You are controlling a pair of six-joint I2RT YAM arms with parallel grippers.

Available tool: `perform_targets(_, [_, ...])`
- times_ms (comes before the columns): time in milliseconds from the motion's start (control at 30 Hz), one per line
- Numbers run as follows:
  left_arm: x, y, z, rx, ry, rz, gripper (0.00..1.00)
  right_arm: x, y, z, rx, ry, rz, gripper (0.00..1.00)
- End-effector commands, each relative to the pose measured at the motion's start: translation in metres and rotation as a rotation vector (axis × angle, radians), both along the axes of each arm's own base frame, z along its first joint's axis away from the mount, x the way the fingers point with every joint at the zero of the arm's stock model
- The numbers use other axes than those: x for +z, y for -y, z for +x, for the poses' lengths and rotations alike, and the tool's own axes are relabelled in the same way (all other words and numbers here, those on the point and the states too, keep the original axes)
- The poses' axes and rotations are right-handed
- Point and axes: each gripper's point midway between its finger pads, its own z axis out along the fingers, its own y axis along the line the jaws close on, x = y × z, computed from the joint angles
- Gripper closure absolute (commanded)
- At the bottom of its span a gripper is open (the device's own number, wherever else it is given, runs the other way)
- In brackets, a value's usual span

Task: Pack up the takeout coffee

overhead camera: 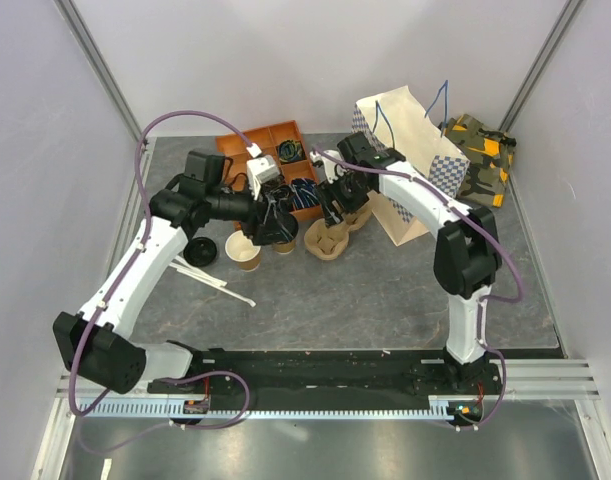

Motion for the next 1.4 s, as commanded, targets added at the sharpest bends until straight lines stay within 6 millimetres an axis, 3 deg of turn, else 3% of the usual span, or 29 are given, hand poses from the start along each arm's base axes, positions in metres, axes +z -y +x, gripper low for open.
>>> perform_targets(0, [0.02,0.0,0.003,0.023,-0.125,-0.136,0.28,-0.012,0.009,0.021,0.067,0.069,-0.121,0.24])
perform_targets(333, [0.024,0.004,0.007,0.018,-0.118,-0.165,0.27,-0.048,0.005,0.021,0.133,0.024,-0.184,0.24])
perform_targets(500, [0.025,0.006,0.01,0.015,-0.127,-0.177,0.27,-0.051,0.004,0.024,0.138,0.029,-0.194,0.33])
perform_targets(733, [0.025,0.007,0.012,0.008,-0.129,-0.18,0.27,-0.045,0.009,0.029,0.14,0.063,-0.216,0.49])
perform_targets(900, [0.021,0.008,0.012,0.009,-0.143,-0.177,0.26,-0.036,0.012,0.031,0.139,0.092,-0.231,0.55])
perform_targets(1367, [0.012,0.008,0.009,0.007,-0.186,-0.179,0.26,-0.005,0.009,0.023,0.158,0.107,-0.186,0.59])
